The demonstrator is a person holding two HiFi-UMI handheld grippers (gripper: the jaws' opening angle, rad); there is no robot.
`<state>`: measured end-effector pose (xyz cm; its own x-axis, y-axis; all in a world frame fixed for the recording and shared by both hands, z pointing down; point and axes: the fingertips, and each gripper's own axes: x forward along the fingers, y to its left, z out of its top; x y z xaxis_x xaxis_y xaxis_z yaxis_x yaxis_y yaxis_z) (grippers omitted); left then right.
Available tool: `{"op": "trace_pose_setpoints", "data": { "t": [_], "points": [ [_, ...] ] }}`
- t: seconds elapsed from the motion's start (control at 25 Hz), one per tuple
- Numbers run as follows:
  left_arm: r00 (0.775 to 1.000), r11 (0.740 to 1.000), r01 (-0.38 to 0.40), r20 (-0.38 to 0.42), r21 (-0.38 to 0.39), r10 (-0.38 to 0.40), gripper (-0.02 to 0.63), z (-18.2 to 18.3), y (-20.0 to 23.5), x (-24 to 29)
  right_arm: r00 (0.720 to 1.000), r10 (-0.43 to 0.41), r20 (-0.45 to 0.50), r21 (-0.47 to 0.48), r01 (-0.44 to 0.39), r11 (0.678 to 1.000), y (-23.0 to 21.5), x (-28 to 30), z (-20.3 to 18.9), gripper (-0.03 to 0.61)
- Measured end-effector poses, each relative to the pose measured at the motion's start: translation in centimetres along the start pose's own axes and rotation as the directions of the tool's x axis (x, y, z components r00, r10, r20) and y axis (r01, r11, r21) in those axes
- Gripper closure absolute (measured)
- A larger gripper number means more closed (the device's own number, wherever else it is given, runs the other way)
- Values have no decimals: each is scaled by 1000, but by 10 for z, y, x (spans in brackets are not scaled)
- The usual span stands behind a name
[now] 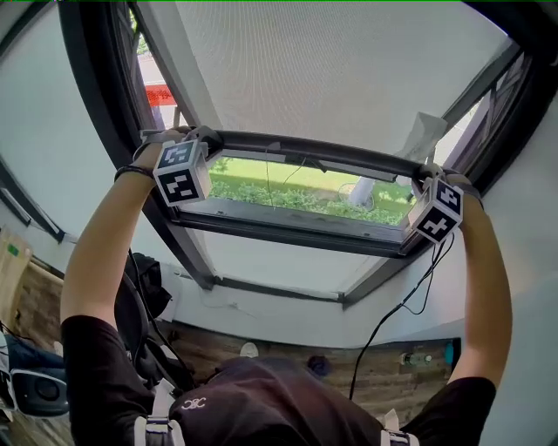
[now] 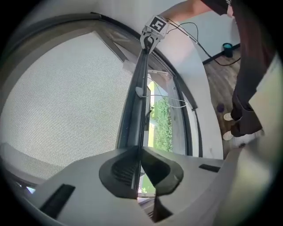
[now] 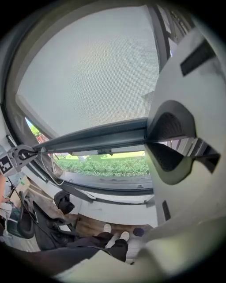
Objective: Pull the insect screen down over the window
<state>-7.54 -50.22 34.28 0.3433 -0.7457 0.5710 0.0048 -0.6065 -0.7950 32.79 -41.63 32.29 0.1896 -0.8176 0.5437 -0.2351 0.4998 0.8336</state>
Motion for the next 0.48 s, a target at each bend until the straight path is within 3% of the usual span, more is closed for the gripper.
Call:
{"op": "trace_pose_setpoints", "data": {
  "t": [0.24,0.48],
  "points": [
    [997,996,80,-6,-34,-80,597,-12,-52,24,994,105,-28,-3,-105,994,61,26,-6,543],
    [993,991,116,3,-64,-116,595,-20,-83,47,988,148,-37,13,-147,989,91,45,-13,543]
  ]
}}
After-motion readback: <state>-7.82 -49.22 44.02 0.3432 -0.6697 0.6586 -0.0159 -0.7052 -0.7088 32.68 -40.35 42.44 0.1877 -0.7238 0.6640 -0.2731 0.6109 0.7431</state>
